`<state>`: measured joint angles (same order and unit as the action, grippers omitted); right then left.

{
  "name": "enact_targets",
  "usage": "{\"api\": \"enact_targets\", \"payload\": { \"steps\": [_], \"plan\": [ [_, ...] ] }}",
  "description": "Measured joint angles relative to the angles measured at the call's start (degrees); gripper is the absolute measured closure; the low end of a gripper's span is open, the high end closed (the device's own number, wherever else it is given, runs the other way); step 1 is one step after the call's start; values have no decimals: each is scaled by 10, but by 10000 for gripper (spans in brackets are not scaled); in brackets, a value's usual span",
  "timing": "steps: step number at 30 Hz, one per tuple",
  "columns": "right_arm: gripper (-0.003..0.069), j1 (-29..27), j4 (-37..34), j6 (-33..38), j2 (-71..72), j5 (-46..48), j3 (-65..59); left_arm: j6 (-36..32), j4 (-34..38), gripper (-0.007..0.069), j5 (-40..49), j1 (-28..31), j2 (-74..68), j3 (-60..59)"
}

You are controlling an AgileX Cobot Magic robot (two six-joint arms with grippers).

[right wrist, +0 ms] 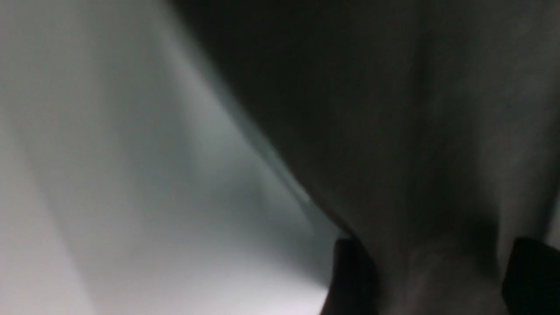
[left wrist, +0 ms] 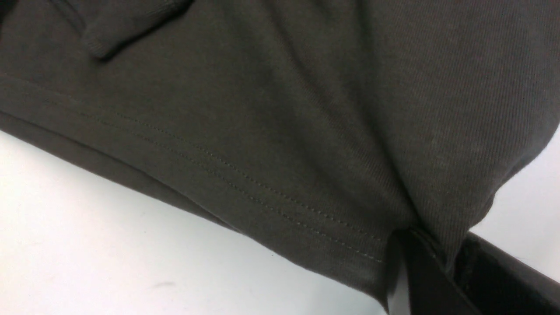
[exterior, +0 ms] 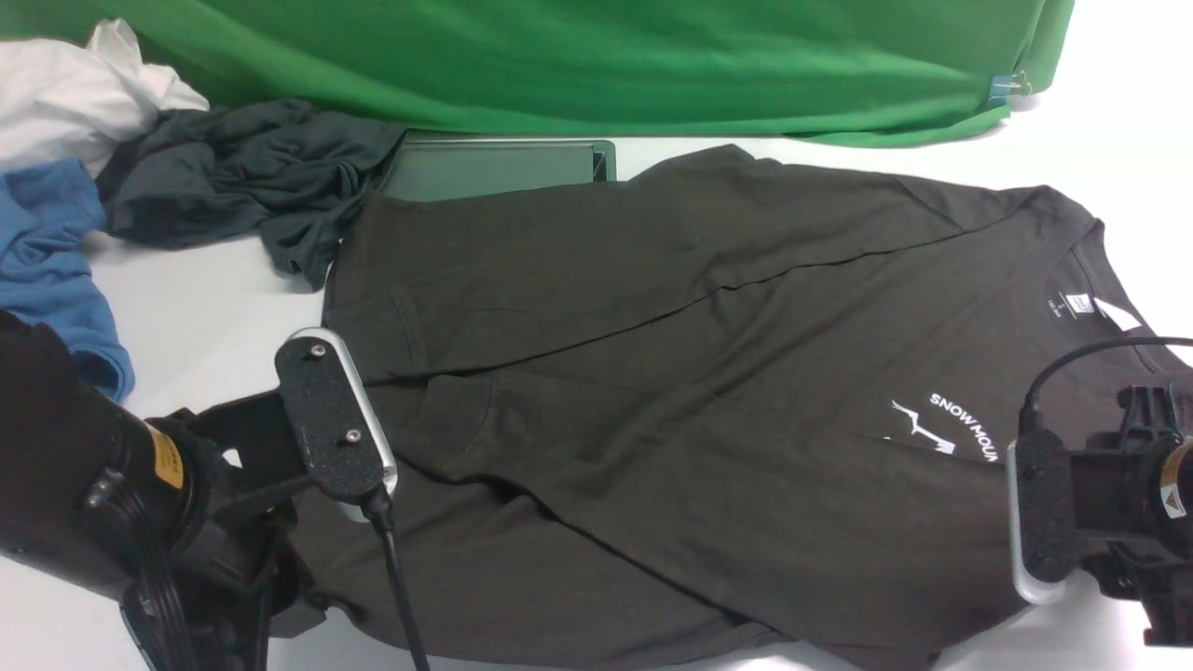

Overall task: Fold a long-sleeved shirt on a white desktop.
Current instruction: 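Grasp the near edge of the shirt at its hem and shoulder corners, then fold the black garment in half by bringing its near edge over to the far edge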

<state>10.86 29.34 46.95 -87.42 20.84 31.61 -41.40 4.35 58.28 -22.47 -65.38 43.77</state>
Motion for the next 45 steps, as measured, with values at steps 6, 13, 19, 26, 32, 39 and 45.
{"api": "enact_targets", "payload": {
  "steps": [6, 13, 19, 26, 32, 39, 45],
  "plan": [
    [468, 0, 3, 14, -8, -15, -1, 0, 0, 564, -1, 0, 0, 0],
    [615, 2, -14, -18, 28, 55, -10, 49, 0, 564, 23, 0, 4, 0],
    [620, 3, -81, -13, 120, 165, -12, 72, 28, 564, 37, 0, 38, 0],
    [620, 6, -117, -13, 192, 198, 1, 160, 3, 564, -18, 0, 61, 0],
    [620, 6, -137, -13, 147, 203, 90, 236, -52, 564, -78, 16, 54, 1],
    [620, 6, -185, -13, 20, 204, 235, 249, -35, 564, -121, 120, 0, 33],
    [620, 6, -200, -2, -67, 204, 343, 219, 2, 564, -157, 166, -69, 51]
  ]
}}
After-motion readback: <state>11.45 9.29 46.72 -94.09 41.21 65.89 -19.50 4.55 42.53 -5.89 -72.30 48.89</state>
